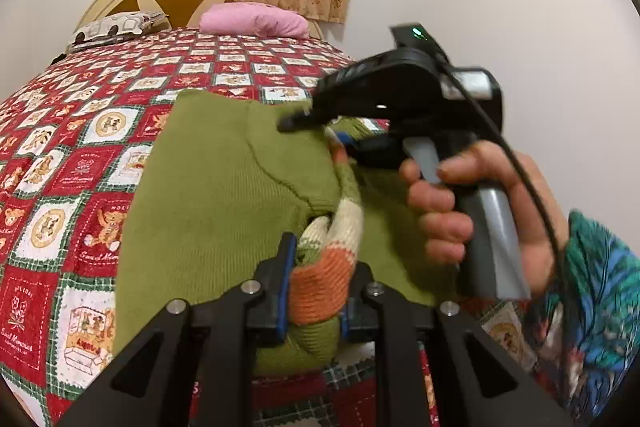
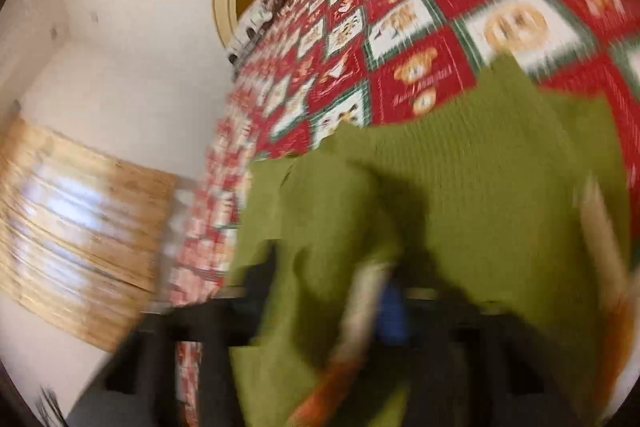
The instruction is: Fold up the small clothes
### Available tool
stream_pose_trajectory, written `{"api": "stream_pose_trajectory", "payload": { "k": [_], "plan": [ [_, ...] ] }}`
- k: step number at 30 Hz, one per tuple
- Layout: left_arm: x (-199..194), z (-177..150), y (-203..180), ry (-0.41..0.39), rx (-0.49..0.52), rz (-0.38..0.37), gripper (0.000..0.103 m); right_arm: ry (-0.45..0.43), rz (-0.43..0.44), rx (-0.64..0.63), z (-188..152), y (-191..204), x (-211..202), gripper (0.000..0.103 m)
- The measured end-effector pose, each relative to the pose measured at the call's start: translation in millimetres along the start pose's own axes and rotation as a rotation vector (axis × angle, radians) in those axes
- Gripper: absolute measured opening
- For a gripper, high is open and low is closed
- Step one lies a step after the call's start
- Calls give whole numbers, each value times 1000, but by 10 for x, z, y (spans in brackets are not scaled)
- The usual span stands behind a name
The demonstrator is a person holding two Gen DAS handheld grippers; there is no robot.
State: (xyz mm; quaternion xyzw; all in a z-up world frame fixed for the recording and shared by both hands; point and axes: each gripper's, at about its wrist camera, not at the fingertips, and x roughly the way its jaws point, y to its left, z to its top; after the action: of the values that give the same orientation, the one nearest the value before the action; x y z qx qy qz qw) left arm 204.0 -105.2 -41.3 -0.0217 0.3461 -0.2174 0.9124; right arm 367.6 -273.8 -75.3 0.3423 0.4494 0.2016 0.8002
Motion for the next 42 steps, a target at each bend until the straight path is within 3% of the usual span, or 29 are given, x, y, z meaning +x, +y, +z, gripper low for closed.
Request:
{"api": "stream_pose_trajectory", "payload": {
  "k": [3, 8, 13, 18, 24, 29, 30, 32, 33, 34, 37, 42],
  "plan": [
    [27, 33, -25, 4, 2, -3, 19, 2, -20, -78, 58, 130, -27, 13],
    [23, 157, -241, -23, 45, -40, 19, -66, -9, -189, 187, 256, -420, 12],
    [119, 293, -566, -40, 90, -88, 19, -83, -96, -287, 311, 238, -713, 12],
    [328, 296, -863, -17, 124, -115, 19, -83, -161, -260, 440, -76, -832, 12],
    [590, 156, -939, 73, 126, -99, 19, -5, -255, -252, 411, -460, -558, 12],
    [525, 129, -936, 103, 108, -132, 23, -41, -192, -158, 378, -705, -564, 13],
    [505, 111, -935, 110, 106, -141, 26, -51, -186, -139, 353, -720, -581, 14],
    [382, 13, -905, 134, 101, -188, 44, -63, -206, -101, 288, -717, -678, 22],
    [313, -28, -871, 134, 103, -209, 46, -75, -238, -94, 240, -687, -748, 25],
    [207, -85, -824, 122, 110, -205, 46, -99, -291, -103, 185, -637, -839, 33],
    [-102, -232, -660, 88, 140, -164, 46, -222, -435, -203, -106, -416, -1228, 34],
    [-323, -298, -424, 80, 117, -104, 46, -312, -391, -198, -658, -250, -1765, 34]
  ]
}}
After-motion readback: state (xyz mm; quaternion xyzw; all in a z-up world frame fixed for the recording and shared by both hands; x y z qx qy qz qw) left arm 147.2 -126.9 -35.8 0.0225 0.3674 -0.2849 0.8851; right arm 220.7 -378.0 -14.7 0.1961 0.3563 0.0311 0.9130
